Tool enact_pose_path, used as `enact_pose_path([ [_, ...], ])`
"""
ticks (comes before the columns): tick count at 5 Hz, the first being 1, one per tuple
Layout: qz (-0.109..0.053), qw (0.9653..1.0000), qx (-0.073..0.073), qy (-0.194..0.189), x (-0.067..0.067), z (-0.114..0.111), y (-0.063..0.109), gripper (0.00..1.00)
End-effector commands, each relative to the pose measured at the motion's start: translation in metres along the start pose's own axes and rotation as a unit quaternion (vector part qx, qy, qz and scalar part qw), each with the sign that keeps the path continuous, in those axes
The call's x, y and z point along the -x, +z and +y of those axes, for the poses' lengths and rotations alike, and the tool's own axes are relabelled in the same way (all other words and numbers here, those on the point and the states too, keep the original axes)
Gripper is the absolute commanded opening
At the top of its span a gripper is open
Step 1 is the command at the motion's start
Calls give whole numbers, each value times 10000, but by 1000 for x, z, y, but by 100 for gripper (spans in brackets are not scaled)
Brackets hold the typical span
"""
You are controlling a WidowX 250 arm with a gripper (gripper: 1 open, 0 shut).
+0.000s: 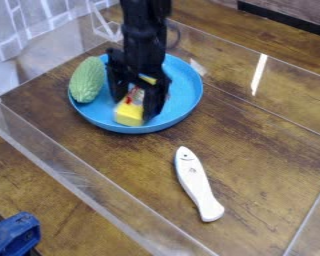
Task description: Put the yellow brick in the blue tray
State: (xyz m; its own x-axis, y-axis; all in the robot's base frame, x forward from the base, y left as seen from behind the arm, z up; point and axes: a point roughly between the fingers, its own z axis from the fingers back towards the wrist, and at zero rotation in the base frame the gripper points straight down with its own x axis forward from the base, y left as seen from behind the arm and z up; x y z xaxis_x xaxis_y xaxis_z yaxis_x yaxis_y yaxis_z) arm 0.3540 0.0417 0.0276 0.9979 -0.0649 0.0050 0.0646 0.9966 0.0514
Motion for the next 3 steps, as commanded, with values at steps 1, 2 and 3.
enact_pose_path([
  [1, -233, 9996, -65, 144, -12, -7, 7, 0],
  [2, -238, 9997, -91, 43, -9, -6, 21, 0],
  [3, -236, 9996, -120, -62, -6, -5, 36, 0],
])
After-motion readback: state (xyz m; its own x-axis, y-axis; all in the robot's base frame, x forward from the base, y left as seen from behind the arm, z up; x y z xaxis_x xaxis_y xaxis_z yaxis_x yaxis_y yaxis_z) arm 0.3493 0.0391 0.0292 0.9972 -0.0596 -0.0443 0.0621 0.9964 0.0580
